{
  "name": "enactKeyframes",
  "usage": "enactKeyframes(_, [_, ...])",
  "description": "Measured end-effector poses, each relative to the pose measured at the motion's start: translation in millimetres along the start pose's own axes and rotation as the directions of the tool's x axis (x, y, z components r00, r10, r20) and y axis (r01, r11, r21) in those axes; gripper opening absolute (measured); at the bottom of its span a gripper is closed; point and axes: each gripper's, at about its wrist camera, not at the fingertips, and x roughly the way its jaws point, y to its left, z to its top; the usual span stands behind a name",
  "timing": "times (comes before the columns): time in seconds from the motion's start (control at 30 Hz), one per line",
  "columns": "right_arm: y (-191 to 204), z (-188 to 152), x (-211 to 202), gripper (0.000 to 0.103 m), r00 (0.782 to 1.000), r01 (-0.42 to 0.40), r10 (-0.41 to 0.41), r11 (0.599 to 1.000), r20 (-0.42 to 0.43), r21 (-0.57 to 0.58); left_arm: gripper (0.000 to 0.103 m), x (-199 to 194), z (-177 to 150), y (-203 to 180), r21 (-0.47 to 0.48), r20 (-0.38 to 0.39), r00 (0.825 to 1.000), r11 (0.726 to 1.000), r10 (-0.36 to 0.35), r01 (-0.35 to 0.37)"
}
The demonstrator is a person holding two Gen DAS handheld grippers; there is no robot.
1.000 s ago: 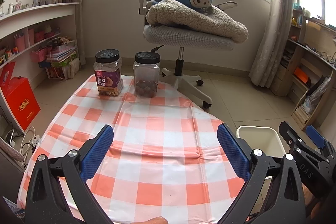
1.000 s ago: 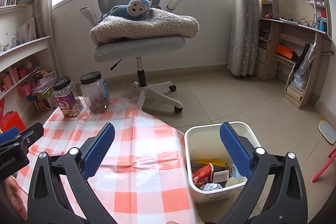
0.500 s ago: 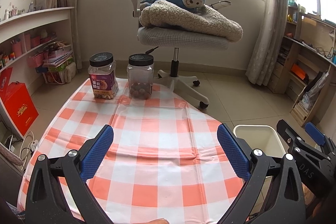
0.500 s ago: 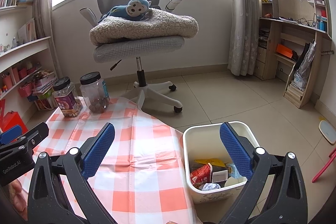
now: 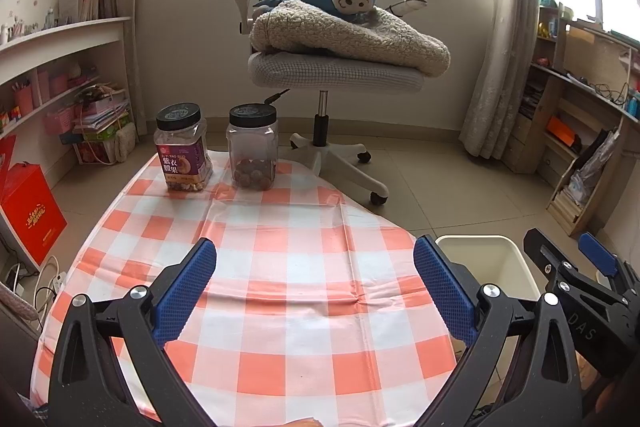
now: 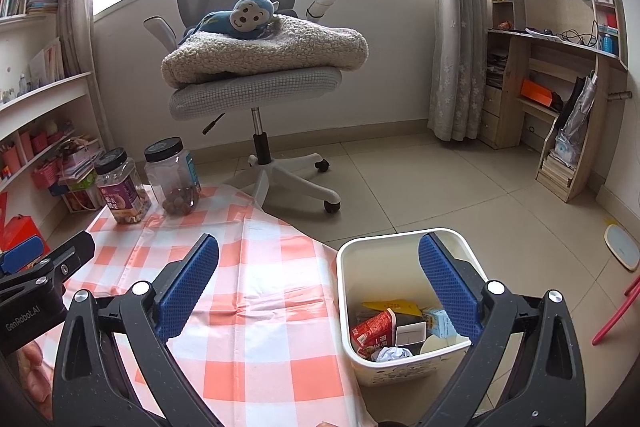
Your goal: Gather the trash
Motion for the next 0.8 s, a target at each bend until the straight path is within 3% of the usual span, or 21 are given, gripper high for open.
enactKeyframes(0.8, [-7.0,-2.7,2.4,0.096,1.0,-0.017,0.017,1.0,-0.011,0.009,0.096,3.2,-2.3,-6.4,0.008,0.008,1.0,1.0,-0.003,0.003])
